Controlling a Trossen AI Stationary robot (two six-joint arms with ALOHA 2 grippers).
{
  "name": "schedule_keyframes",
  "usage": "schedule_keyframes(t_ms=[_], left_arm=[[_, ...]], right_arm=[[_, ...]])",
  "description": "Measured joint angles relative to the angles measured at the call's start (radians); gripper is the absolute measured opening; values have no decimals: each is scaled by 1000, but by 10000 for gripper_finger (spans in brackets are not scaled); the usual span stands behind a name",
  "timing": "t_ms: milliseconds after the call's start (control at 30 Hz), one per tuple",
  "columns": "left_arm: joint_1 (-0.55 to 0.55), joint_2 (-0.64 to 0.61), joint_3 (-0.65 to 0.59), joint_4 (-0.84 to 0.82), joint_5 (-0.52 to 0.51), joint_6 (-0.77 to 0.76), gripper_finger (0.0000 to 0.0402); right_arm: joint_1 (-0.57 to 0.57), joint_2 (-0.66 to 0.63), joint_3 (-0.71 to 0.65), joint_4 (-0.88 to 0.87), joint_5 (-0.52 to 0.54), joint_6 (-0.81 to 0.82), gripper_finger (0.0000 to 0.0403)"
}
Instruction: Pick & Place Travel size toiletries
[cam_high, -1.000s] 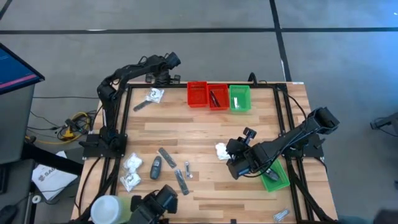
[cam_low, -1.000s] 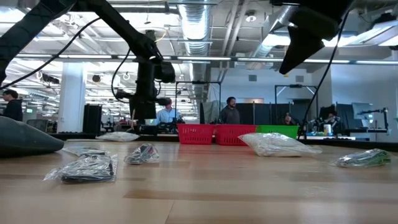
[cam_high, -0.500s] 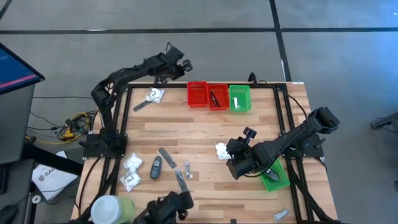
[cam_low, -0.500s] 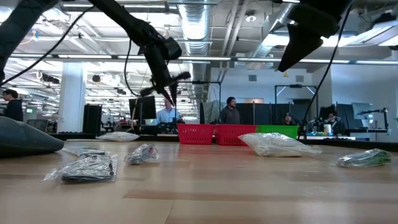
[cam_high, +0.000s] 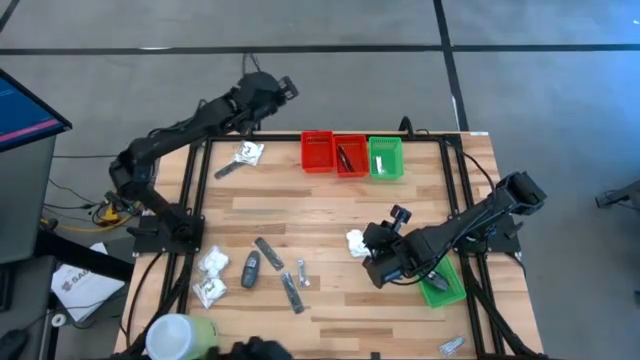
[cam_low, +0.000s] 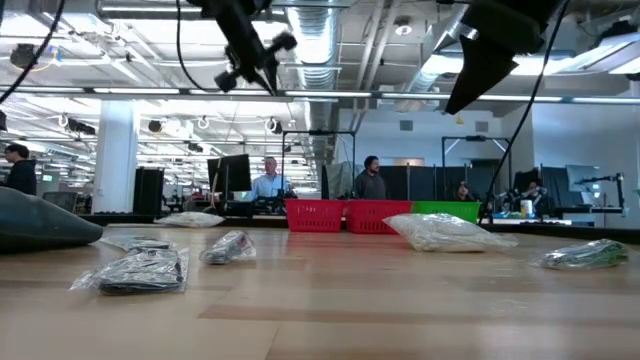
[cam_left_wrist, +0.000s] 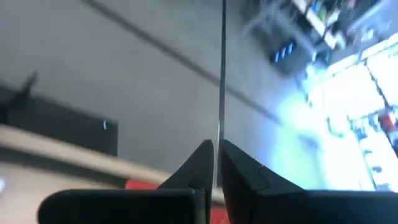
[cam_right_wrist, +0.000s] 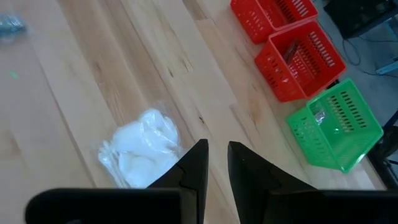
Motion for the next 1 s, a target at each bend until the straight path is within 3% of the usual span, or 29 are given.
schedule_keyframes(t_ms=[133,200,300,400,500,667,1000], left_arm=[[-38,-51,3,46,-283,56,20],[-33,-48,2,33,-345,61,20],[10,-1,1,-25,-213,-7,20],[78,93,0,-126,-82,-170,19],[132,212,-2,-220,-22,-383,19],[203,355,-2,-192,155,-583,19],[300,403,-1,-158,154,-581,19]], right_arm=[[-7,0,20,14,-1,-1,53],[-6,0,30,23,-1,-12,53],[-5,0,34,38,-2,-43,53],[-15,0,40,42,-4,-70,53],[-31,0,45,44,-7,-73,53],[-48,0,45,43,-31,-82,53],[-73,0,45,50,-45,-99,53]])
